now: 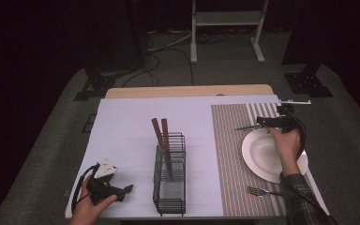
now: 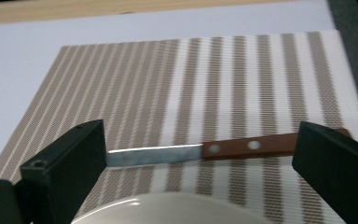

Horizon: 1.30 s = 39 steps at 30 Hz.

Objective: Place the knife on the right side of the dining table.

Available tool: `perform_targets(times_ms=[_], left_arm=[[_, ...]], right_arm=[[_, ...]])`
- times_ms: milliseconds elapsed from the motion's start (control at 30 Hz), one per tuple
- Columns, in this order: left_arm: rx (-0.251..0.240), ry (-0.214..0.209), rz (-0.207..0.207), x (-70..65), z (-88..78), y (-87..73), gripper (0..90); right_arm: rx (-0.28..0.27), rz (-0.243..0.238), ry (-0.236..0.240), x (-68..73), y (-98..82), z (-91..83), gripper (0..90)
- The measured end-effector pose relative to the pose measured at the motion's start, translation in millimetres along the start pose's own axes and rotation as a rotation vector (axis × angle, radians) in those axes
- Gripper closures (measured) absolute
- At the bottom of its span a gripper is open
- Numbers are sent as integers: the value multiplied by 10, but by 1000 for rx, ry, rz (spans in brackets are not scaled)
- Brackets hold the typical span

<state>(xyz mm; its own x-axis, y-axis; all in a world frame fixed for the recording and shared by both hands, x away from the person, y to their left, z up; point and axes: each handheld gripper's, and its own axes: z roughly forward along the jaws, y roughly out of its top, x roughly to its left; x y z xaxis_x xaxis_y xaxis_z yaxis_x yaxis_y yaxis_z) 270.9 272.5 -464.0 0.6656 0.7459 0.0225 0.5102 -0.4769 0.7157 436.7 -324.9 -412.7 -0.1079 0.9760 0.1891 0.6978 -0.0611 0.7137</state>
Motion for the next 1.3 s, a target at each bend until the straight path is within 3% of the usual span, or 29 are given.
perform_targets(times_ms=[367,567,967,1300], left_arm=[[0,0,0,0,0,0,0],[-1,0,0,0,0,0,0],[0,-1,-2,-1,-1,1,0],[2,0,0,0,-2,1,0]], right_arm=[[-1,-190,116,558,-80,-219,20],[1,-258,195,831,-182,-343,20],[54,-425,341,1386,-523,-484,20],[101,-525,424,1676,-847,-523,20]])
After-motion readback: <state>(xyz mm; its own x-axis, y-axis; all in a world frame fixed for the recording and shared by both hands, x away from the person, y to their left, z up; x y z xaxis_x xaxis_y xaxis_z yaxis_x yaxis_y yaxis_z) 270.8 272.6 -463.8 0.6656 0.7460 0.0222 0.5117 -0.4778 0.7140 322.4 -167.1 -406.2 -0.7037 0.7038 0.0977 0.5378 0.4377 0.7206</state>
